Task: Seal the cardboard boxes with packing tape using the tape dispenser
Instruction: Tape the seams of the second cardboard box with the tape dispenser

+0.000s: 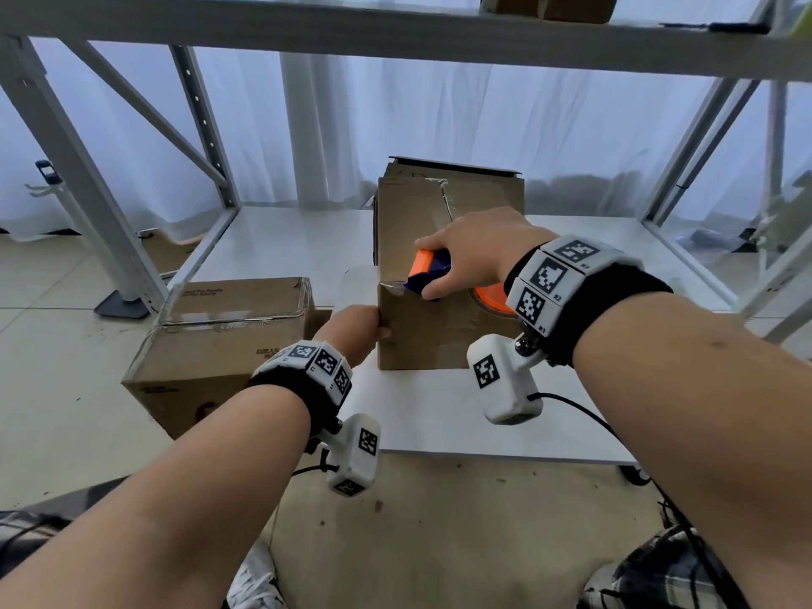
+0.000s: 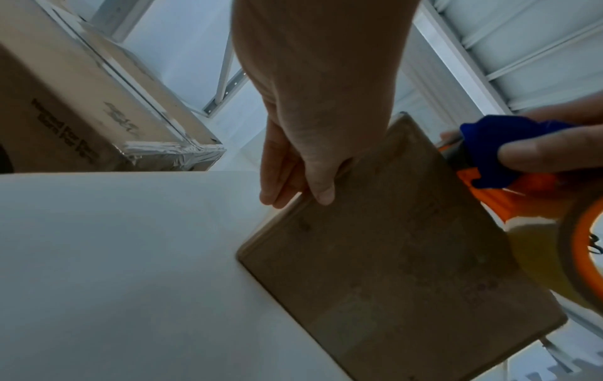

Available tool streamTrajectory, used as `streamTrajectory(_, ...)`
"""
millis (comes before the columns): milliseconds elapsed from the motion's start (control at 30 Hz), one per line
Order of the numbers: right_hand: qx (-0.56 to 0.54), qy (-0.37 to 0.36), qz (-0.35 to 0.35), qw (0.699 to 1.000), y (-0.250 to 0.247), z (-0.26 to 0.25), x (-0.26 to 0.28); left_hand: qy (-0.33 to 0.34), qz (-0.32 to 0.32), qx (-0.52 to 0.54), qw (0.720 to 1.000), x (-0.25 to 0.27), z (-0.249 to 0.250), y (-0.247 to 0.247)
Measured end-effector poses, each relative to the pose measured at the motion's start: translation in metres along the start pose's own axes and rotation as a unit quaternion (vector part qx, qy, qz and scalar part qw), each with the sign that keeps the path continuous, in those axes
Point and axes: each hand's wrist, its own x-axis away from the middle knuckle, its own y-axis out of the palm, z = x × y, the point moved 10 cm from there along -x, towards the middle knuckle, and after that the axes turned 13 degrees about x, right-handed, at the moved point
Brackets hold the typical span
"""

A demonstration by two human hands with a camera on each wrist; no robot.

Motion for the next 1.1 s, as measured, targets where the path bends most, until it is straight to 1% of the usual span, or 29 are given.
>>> streamTrajectory(133,-0.007,0.001,0.005,1.000,0.000,0.001,-0.001,0.013,0.002,0.029,0.999,-0.001,0.006,-0.012)
streamTrajectory(300,-0.004,0.005,0.004,1.000,0.002,0.001,-0.003,0.047,0.025,0.040,0.998,0.003,0.017,-0.036)
streamTrajectory(467,-0.003,0.003,0.012,1.000,0.001,0.002,-0.002,0.096,0.108,0.085,0.986,0.016,0.028,-0.063)
streamTrajectory(667,-0.002,0.004,0.013,1.000,0.001,0.001,-0.003,0.119,0.155,0.103,0.975,0.025,0.028,-0.075)
streamTrajectory(800,-0.003,0.004,0.007,1.000,0.002,0.002,-0.004,0.096,0.150,0.137,0.974,0.022,0.022,-0.065)
streamTrajectory(1033,-0.005,0.003,0.004,1.000,0.001,0.001,-0.004,0.084,0.128,0.091,0.984,0.018,0.023,-0.057)
streamTrajectory(1100,-0.004,0.005,0.003,1.000,0.000,0.001,-0.004,0.081,0.108,0.079,0.988,0.014,0.020,-0.050)
